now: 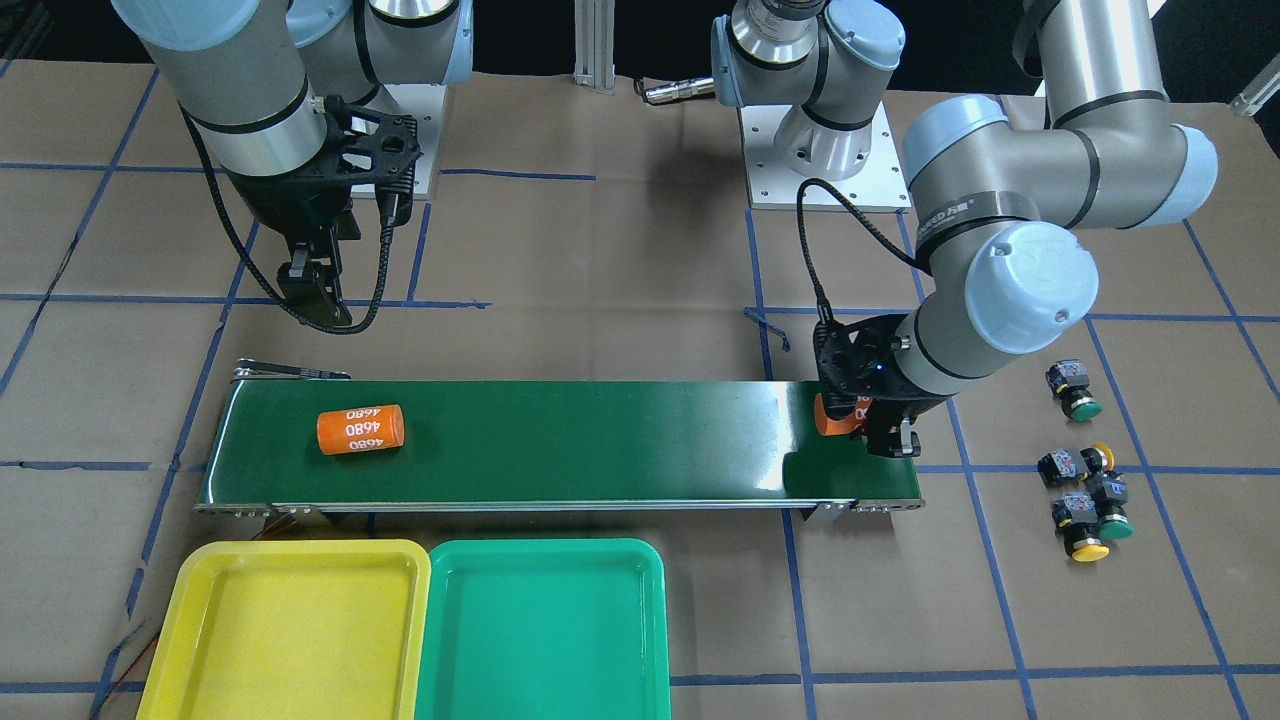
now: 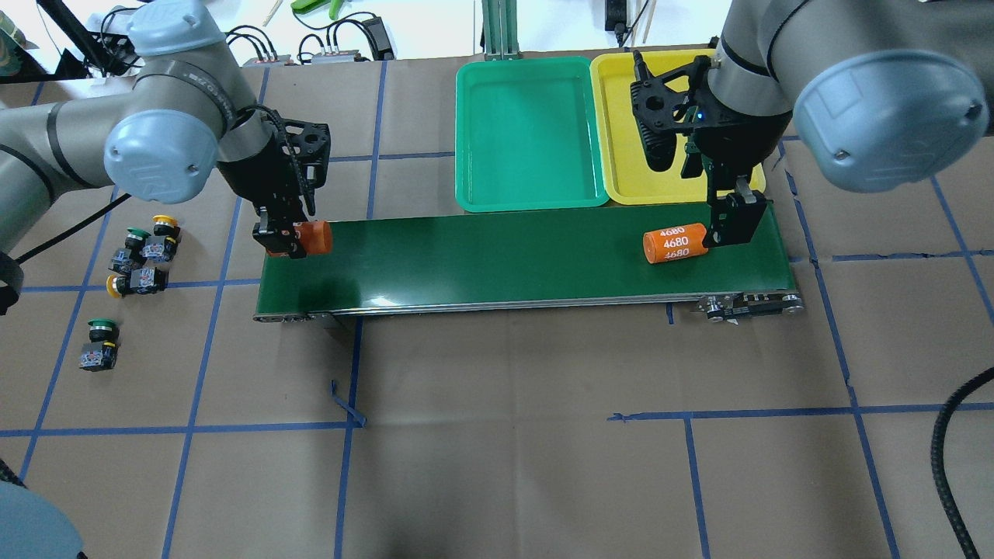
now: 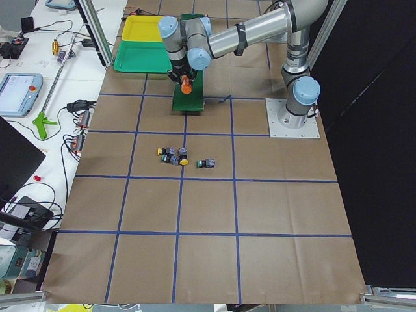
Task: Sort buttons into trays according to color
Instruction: 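Carry the second orange cell onto the belt and release it, then raise the left gripper and move it over the push buttons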
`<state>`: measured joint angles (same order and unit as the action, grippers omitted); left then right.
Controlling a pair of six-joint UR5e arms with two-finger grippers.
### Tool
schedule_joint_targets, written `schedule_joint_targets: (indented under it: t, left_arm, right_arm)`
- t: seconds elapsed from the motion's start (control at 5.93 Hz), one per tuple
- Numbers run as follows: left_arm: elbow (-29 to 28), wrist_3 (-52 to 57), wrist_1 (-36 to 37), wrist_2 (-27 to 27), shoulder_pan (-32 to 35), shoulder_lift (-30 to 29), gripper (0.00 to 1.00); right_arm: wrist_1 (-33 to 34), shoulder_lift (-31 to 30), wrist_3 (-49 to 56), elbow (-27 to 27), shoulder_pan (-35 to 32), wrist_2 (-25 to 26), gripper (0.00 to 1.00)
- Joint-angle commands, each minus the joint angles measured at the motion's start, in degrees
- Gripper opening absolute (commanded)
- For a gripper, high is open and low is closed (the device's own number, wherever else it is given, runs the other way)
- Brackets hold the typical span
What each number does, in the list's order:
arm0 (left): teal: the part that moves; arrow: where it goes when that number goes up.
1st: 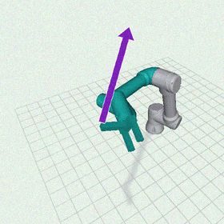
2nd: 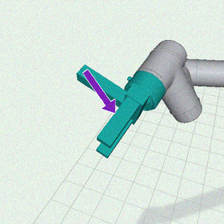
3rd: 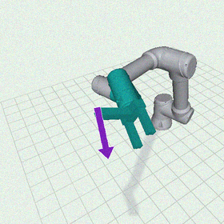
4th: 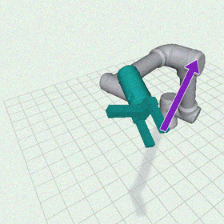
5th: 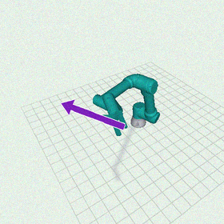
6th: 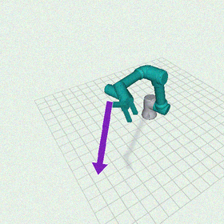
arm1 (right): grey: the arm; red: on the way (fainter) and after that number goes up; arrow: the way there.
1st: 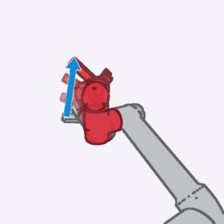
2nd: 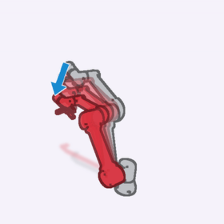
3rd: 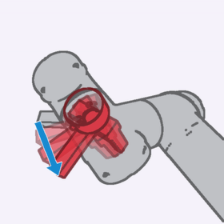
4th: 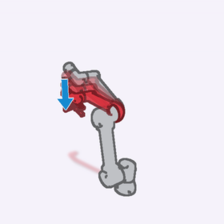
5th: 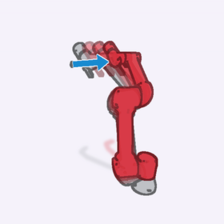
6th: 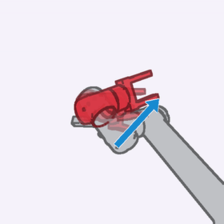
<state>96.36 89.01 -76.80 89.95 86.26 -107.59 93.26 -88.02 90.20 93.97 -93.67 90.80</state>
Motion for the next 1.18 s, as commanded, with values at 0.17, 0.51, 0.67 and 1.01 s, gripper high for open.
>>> schedule_joint_targets:
  t: [0.17,0.51,0.67,1.01]
  left_arm:
    - [4.1,-1.0,8.0,0.0,2.0,-1.0,0.89]
    - [3.7,-1.9,8.0,0.3,-1.2,0.5,0.98]
    - [3.2,-3.3,7.8,0.3,-5.4,3.0,0.98]
    - [2.7,-11.3,8.0,0.7,-17.0,4.2,0.98]
  right_arm:
    - [1.8,0.4,-1.2,0.2,0.0,-0.8,1.0]
    - [2.4,0.6,-1.3,0.2,-0.1,-2.6,1.0]
    - [3.7,0.5,-1.3,0.9,-0.1,-2.9,1.0]
    - [6.0,0.5,-4.0,2.4,-0.3,-4.8,1.0]
